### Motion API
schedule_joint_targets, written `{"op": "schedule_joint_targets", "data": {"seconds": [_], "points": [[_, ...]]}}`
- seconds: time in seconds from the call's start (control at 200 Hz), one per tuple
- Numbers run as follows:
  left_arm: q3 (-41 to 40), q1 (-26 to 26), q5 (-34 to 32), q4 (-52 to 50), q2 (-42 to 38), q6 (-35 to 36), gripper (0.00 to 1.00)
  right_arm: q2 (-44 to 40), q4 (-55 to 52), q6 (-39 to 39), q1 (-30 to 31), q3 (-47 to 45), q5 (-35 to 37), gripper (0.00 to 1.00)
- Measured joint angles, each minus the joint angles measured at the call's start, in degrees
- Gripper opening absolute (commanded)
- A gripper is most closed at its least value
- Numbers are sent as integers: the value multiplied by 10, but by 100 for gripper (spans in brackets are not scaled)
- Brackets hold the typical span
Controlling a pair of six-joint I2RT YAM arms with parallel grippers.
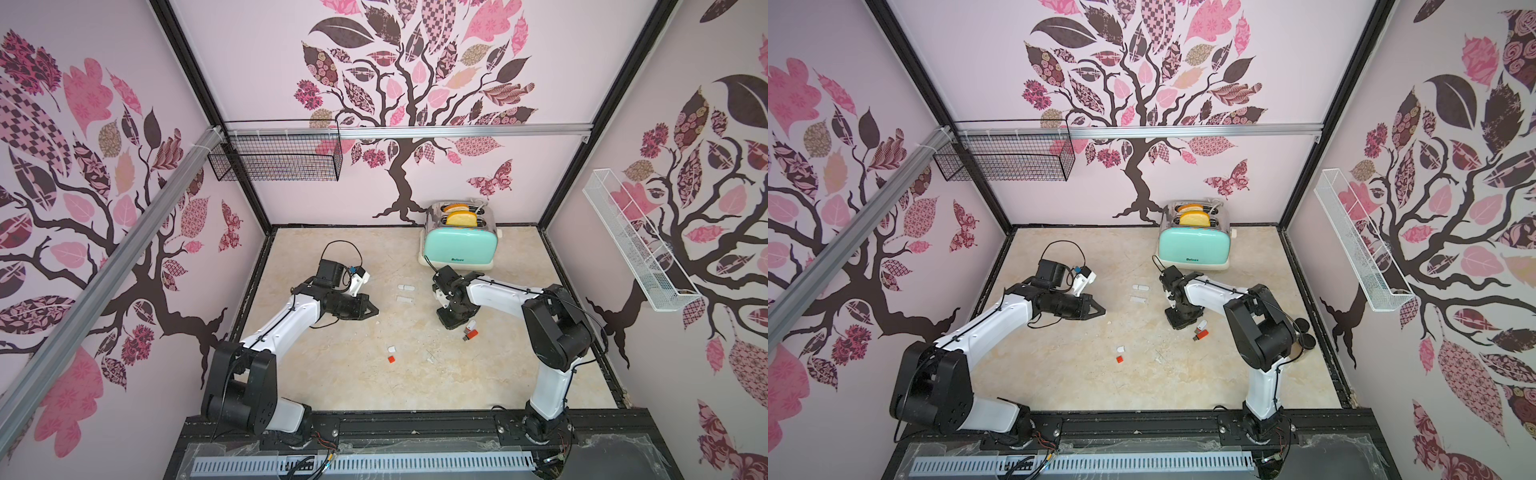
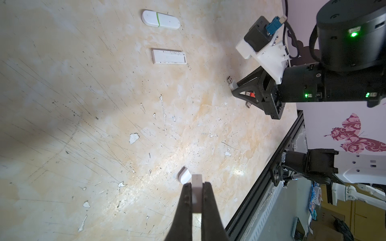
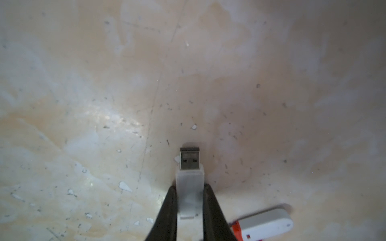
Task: Close the usb drive cover
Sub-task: Pick up the USB drive from the center of the board, then close the cover of the USB drive.
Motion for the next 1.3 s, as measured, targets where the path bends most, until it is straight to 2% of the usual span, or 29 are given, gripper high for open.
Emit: {"op": "schedule_joint_targets", "data": {"seconds": [0.31, 0.525, 0.71, 0.95, 1.301], "points": [[0, 0, 14, 2, 4, -11, 0, -70, 21, -5, 32, -31, -46, 16], [3, 0, 37, 6, 24, -27, 0, -137, 99, -21, 68, -77, -89, 15], [4, -1, 50, 6, 27, -31, 0, -178, 179, -64, 125, -131, -100, 15], [5, -16, 56, 4, 28, -31, 0, -193, 260, -126, 188, -154, -96, 14], [9, -46, 60, -3, 37, -26, 0, -166, 299, -152, 193, -125, -94, 14]]}}
